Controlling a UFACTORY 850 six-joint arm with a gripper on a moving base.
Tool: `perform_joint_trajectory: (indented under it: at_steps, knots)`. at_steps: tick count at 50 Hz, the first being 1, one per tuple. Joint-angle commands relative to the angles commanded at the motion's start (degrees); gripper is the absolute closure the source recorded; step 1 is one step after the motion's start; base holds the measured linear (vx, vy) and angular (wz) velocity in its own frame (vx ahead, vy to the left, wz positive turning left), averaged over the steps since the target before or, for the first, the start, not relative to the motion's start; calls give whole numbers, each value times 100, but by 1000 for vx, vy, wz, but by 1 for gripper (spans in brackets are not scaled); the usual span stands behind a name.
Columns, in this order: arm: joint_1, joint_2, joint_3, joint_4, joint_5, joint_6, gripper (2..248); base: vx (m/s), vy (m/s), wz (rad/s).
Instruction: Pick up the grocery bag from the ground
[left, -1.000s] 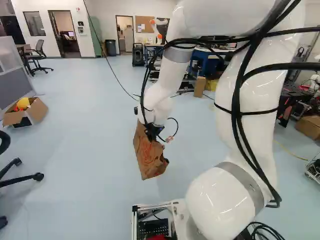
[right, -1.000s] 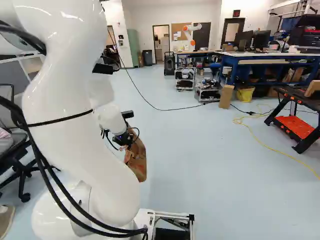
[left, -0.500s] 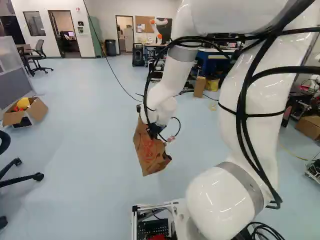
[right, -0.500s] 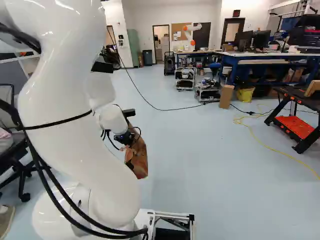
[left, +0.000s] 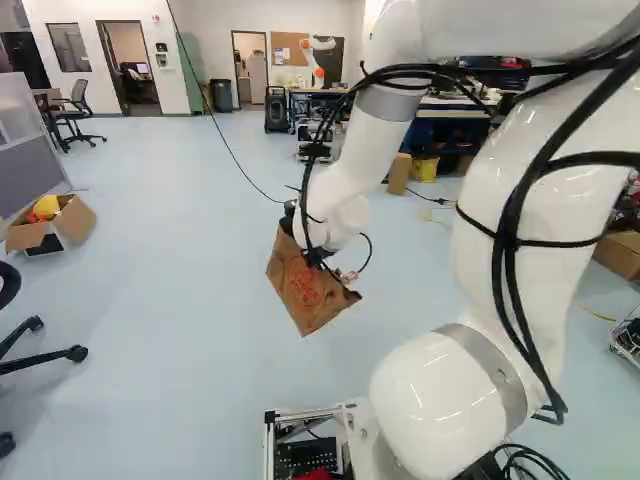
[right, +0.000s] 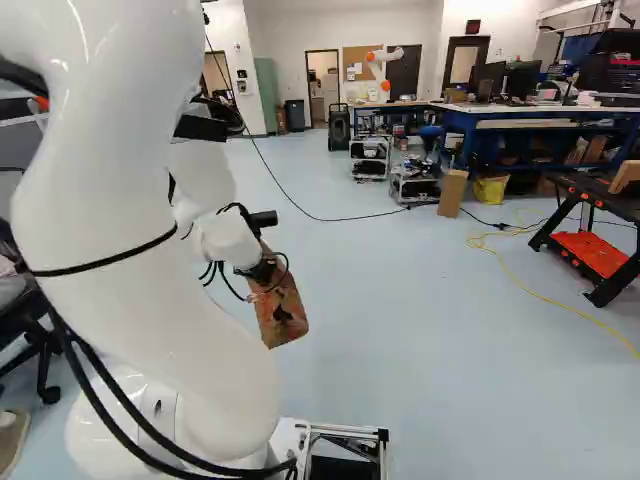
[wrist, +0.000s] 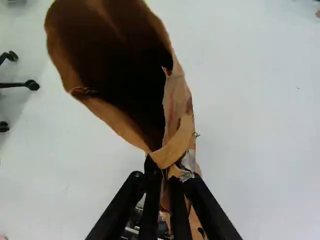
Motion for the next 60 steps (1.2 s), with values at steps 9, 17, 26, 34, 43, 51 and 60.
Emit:
perform_joint_trajectory:
  at_steps: [9, 17, 26, 34, 43, 51, 60]
  knots:
    - [-171, 278, 233, 11, 387, 0, 228, 0, 0, 0]
    - [-347, 564, 472, 23, 786, 0, 228, 0, 0, 0]
    - [-554, 898, 752, 36, 1252, 0, 228, 0, 0, 0]
    - [-721, 1170, 979, 47, 1629, 0, 228, 0, 0, 0]
    - [-887, 1439, 1205, 58, 2005, 0, 228, 0, 0, 0]
    - [-1015, 1648, 1380, 67, 2296, 0, 228, 0, 0, 0]
    - [-1141, 1852, 1550, 75, 2580, 0, 228, 0, 0, 0]
